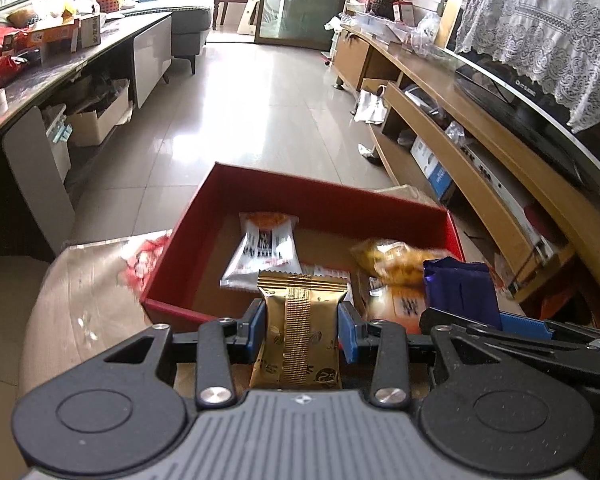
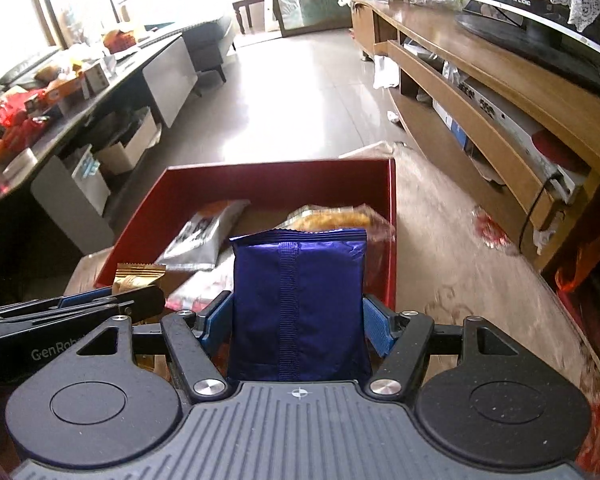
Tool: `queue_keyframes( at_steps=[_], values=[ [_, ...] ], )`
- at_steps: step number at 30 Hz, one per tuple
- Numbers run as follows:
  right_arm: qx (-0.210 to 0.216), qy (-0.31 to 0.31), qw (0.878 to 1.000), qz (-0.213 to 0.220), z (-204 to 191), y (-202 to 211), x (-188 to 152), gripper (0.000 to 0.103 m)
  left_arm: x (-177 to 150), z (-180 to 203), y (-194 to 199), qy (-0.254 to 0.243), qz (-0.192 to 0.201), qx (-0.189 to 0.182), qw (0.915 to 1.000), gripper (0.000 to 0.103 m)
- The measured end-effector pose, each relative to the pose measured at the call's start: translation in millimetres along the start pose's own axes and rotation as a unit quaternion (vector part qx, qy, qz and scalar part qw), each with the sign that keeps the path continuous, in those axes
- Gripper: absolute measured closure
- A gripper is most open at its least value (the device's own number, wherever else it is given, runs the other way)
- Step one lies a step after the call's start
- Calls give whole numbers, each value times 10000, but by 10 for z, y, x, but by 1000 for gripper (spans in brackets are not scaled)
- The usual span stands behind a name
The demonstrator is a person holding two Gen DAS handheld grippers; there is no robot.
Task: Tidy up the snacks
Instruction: 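Lift and carry the gold packet and blue bag with both tools over the box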
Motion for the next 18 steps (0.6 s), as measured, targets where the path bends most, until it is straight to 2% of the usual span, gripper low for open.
queue_keyframes(
  at_steps=[18],
  values=[
    [-59, -32, 10000, -68, 21, -504, 287, 29, 317, -59, -565, -97, -83, 373, 9992, 65]
  ],
)
Point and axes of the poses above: each gripper's, at about its wrist camera, not at the fingertips, and y roughly against the way its jaws point, z to its right, x to its top, the point moved 5 cm from there along -y, roughly the way its jaws point, and after that the axes turned 4 degrees about -y, right-handed, at the moved point
